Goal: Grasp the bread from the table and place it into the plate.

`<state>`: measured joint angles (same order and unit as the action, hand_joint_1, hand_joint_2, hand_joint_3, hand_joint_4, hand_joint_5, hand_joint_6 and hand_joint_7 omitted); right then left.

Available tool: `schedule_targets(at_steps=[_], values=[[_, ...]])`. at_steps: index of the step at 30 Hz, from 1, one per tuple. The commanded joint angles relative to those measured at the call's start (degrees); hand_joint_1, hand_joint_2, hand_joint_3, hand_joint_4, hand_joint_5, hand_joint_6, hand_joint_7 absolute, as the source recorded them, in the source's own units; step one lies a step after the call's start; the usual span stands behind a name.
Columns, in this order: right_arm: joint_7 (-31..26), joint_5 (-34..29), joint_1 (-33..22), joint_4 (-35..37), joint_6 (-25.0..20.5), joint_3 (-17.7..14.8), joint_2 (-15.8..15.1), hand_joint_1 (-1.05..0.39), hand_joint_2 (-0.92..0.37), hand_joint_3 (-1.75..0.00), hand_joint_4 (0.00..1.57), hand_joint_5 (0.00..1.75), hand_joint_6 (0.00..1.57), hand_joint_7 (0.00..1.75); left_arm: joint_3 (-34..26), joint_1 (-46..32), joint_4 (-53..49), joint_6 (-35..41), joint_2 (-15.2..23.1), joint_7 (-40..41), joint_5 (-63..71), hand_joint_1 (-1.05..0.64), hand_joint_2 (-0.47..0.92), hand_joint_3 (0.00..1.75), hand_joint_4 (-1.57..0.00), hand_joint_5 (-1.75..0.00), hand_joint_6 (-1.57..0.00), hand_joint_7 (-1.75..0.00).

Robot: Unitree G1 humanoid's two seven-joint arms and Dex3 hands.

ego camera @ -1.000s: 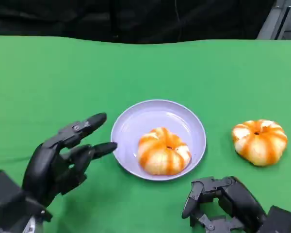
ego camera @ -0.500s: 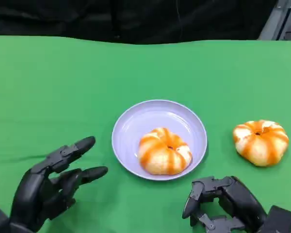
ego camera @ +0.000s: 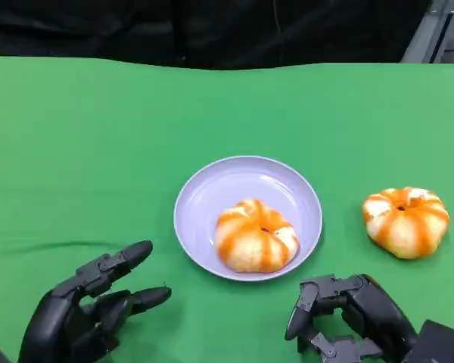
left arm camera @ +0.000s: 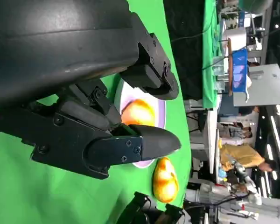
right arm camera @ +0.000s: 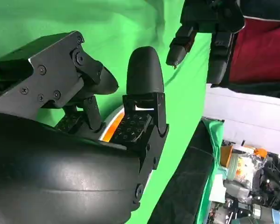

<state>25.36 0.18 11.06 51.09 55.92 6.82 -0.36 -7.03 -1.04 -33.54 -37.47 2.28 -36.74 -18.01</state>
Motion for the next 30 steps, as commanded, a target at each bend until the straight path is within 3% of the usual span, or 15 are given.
schedule_targets(at_steps=[1,7,12,19,23,28,29,30], values=[[0.15,0.72,0.22,0.24,0.36,-0.71,-1.08,0.01,-0.56,-1.03,0.99,1.32,1.0,0.98,0.23,0.13,0.3,-1.01,0.01,-1.96,-1.08,-0.24,0.92,0.21,-0.95,0.0,-0.66,-0.01],[0.18,0.84,0.28,0.33,0.3,-0.7,-0.94,0.01,-0.56,-1.04,0.99,1.32,1.0,0.97,0.86,0.24,0.79,-2.49,-0.22,-1.89,0.13,-0.09,0.92,0.18,-0.95,0.0,-0.68,-0.01],[0.17,0.85,0.25,0.22,0.21,-0.69,-0.93,0.01,-0.56,-1.04,0.99,1.32,1.0,0.97,1.15,0.43,0.7,-3.43,-0.22,-1.07,1.04,-0.08,0.92,0.19,-0.95,0.0,-0.69,-0.01],[-0.25,0.43,-0.09,-0.6,0.12,-0.57,-1.06,0.02,-0.56,-1.04,0.99,1.31,1.0,0.98,1.85,1.19,-0.2,-6.6,0.11,1.87,4.83,0.01,0.92,0.39,-1.0,-0.01,-0.86,-0.05],[0.08,0.82,-0.02,-0.41,0.32,-0.64,-0.97,0.01,-0.56,-1.05,0.99,1.32,1.0,0.98,2.03,2.43,-2.72,-10.45,0.65,3.76,7.76,0.01,0.92,0.41,-1.07,-0.03,-1.09,-0.06],[-0.03,0.74,0.05,-0.21,0.48,-0.69,-0.98,0.01,-0.55,-1.06,0.99,1.32,1.0,0.98,2.3,2.9,-4.17,-12.27,0.74,4.82,8.57,0.01,0.92,0.42,-1.08,-0.02,-1.12,-0.05],[-0.12,0.69,0.11,-0.05,0.59,-0.72,-0.99,0.01,-0.55,-1.06,0.99,1.32,1.0,0.99,2.35,3.02,-4.61,-12.98,0.72,5.3,9.06,0.01,0.92,0.46,-1.13,-0.34,-1.19,-0.25],[-0.17,0.65,0.14,0.05,0.67,-0.74,-0.99,0.01,-0.55,-1.06,0.99,1.32,1.0,0.99,2.42,3.13,-4.99,-13.52,0.72,5.67,9.39,0.01,0.92,0.48,-1.02,-0.68,-1.13,-0.49]])
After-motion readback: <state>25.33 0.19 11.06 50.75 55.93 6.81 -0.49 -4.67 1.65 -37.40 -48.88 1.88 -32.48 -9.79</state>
